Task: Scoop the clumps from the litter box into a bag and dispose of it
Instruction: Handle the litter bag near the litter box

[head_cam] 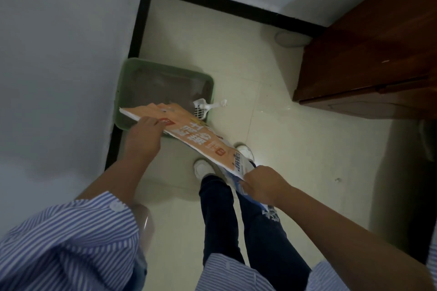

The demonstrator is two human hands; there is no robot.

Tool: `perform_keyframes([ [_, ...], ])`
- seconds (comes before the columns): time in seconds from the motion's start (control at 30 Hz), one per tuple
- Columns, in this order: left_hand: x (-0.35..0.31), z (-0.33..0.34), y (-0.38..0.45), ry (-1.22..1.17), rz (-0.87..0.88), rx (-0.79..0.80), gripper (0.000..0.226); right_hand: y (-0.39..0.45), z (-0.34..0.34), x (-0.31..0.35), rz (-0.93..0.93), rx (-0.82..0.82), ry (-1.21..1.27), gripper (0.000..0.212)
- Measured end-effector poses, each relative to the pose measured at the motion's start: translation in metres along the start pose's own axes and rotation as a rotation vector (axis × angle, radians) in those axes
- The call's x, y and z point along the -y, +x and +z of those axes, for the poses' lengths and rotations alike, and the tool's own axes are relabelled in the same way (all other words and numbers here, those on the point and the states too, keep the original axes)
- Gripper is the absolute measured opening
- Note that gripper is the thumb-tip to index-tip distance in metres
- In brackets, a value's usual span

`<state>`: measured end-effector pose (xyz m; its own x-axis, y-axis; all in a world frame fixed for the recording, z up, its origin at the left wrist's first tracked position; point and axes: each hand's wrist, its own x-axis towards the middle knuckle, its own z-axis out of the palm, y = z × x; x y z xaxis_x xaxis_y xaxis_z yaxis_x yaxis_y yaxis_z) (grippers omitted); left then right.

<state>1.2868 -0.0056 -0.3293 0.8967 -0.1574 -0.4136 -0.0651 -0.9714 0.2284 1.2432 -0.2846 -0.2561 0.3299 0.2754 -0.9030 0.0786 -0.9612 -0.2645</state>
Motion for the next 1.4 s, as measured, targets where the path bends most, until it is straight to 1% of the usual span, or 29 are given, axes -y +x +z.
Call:
perform_keyframes([
  [0.03,0.004,-0.004,0.003,0.001,-0.029,-0.011,0.038,0.001,0.000,-0.001,-0.003,-0.021,0.029,0.036],
  [0.1,0.007,-0.009,0.011,0.029,-0.118,0.052,0.037,0.001,-0.002,-0.004,-0.002,-0.047,0.055,0.036],
  [0.17,0.008,-0.011,0.016,0.051,-0.130,0.077,0.035,0.000,-0.006,-0.006,-0.008,-0.063,0.025,0.038],
  [0.27,0.000,-0.012,0.022,-0.025,-0.083,-0.062,0.037,-0.002,-0.006,-0.013,0.015,-0.052,-0.013,0.041],
  [0.33,-0.010,-0.010,0.024,-0.021,-0.068,-0.153,0.025,-0.003,-0.001,-0.024,0.067,-0.035,-0.029,0.042],
  [0.4,-0.016,-0.010,0.026,-0.064,0.027,-0.231,0.020,-0.001,0.005,-0.036,0.153,-0.025,0.013,0.044],
  [0.5,-0.023,-0.008,0.022,-0.209,0.211,-0.279,0.027,0.010,0.016,-0.056,0.190,-0.019,-0.005,0.044],
  [0.57,-0.033,-0.009,0.016,-0.289,0.245,-0.262,0.030,0.017,0.024,-0.065,0.225,0.024,0.026,0.043],
  [0.63,-0.044,-0.012,0.009,-0.325,0.262,-0.241,0.032,0.024,0.030,-0.070,0.276,0.063,0.109,0.040],
  [0.7,-0.057,-0.019,0.004,-0.377,0.248,-0.188,0.032,0.027,0.030,-0.070,0.285,0.113,0.140,0.038],
  [0.8,-0.071,-0.031,0.003,-0.484,0.144,-0.149,0.023,0.031,0.030,-0.064,0.259,0.155,0.067,0.037],
  [0.83,-0.075,-0.034,0.003,-0.508,0.146,-0.130,0.023,0.031,0.030,-0.061,0.265,0.163,0.019,0.036],
  [0.87,-0.080,-0.037,0.003,-0.512,0.190,-0.112,0.023,0.031,0.029,-0.059,0.276,0.170,-0.042,0.036],
  [0.9,-0.083,-0.038,0.003,-0.492,0.269,-0.092,0.024,0.032,0.028,-0.057,0.282,0.165,-0.103,0.037],
  [0.97,-0.090,-0.039,-0.001,-0.418,0.431,-0.011,0.025,0.032,0.022,-0.053,0.235,0.095,-0.163,0.043],
  [1.03,-0.095,-0.038,-0.004,-0.353,0.499,0.041,0.018,0.031,0.009,-0.050,0.093,-0.022,-0.045,0.059],
  [1.1,-0.097,-0.041,-0.005,-0.313,0.530,0.051,0.018,0.029,-0.011,-0.038,-0.085,-0.097,0.104,0.077],
  [1.13,-0.098,-0.045,-0.003,-0.299,0.551,0.043,0.018,0.029,-0.020,-0.029,-0.141,-0.123,0.137,0.082],
  [1.17,-0.099,-0.049,-0.001,-0.291,0.573,0.021,0.019,0.032,-0.027,-0.019,-0.178,-0.151,0.140,0.080],
  [1.2,-0.100,-0.054,0.000,-0.284,0.585,0.005,0.021,0.037,-0.032,-0.010,-0.207,-0.184,0.130,0.070],
  [1.27,-0.098,-0.064,0.002,-0.265,0.585,-0.014,0.024,0.046,-0.041,0.008,-0.202,-0.237,0.065,0.038],
  [1.3,-0.095,-0.067,0.002,-0.240,0.584,-0.023,0.025,0.048,-0.047,0.015,-0.186,-0.252,0.013,0.030],
  [1.4,-0.073,-0.076,-0.004,-0.166,0.515,0.003,0.027,0.050,-0.064,0.026,-0.199,-0.277,-0.115,0.030],
])
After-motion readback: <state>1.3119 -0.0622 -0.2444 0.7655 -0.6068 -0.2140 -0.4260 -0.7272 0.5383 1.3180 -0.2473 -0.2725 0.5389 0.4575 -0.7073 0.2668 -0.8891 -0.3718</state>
